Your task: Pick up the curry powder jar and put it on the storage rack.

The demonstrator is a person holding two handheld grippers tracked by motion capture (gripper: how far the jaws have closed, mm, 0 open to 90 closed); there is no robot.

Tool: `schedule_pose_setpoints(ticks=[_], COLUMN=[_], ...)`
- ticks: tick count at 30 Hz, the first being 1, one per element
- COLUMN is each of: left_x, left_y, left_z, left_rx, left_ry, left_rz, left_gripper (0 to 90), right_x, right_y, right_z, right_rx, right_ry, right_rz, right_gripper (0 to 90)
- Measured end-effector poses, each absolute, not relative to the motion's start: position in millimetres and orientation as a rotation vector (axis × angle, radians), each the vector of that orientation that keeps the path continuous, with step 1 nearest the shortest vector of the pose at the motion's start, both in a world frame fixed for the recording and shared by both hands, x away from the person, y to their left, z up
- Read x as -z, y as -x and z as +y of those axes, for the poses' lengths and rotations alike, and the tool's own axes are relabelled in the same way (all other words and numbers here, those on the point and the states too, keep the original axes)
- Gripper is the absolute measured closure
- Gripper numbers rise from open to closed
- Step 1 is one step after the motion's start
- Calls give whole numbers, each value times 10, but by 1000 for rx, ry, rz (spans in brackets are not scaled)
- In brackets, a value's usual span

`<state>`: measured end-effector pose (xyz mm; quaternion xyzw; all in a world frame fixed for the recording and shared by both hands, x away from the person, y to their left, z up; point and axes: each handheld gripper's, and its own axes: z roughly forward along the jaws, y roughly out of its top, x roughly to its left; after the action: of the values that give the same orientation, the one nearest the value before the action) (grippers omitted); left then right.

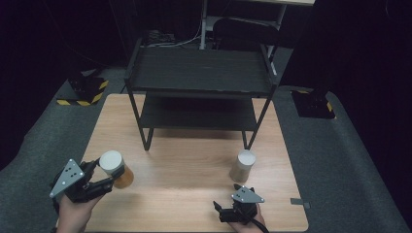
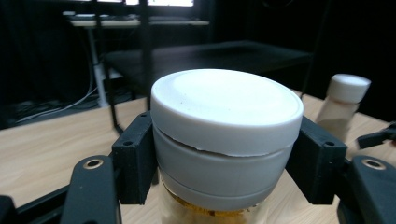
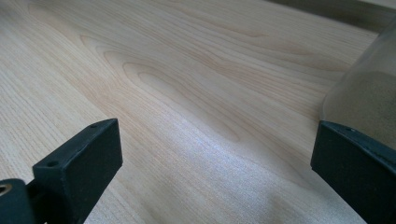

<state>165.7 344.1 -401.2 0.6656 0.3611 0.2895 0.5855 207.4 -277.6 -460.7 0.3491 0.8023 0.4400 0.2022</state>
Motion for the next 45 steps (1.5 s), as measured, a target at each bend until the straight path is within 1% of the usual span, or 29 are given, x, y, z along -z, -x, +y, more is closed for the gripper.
schedule_pose_setpoints(ticks=[7, 18, 30, 34, 45], left_x=[3806, 3617, 3261, 3153, 2864], left_y=[-1764, -1900, -2123, -2156, -2294], left_z=[3274, 3143, 3048, 2998, 2956], left_rx=[-672, -653, -669, -698, -718], left_ry=[-1551, -1531, -1529, -1531, -1517], left_rz=[793, 774, 750, 737, 720], left_gripper=[336, 335, 336, 335, 335], right_x=[4612, 4616, 4614, 4617, 4620], right_y=[-2069, -2068, -2081, -2083, -2075], right_z=[-2789, -2798, -2809, -2817, -2818], right_rx=[-1238, -1244, -1249, -1255, -1257], right_ry=[-971, -965, -962, -964, -957], right_rz=[2239, 2241, 2248, 2247, 2246], right_gripper=[14, 14, 14, 14, 14])
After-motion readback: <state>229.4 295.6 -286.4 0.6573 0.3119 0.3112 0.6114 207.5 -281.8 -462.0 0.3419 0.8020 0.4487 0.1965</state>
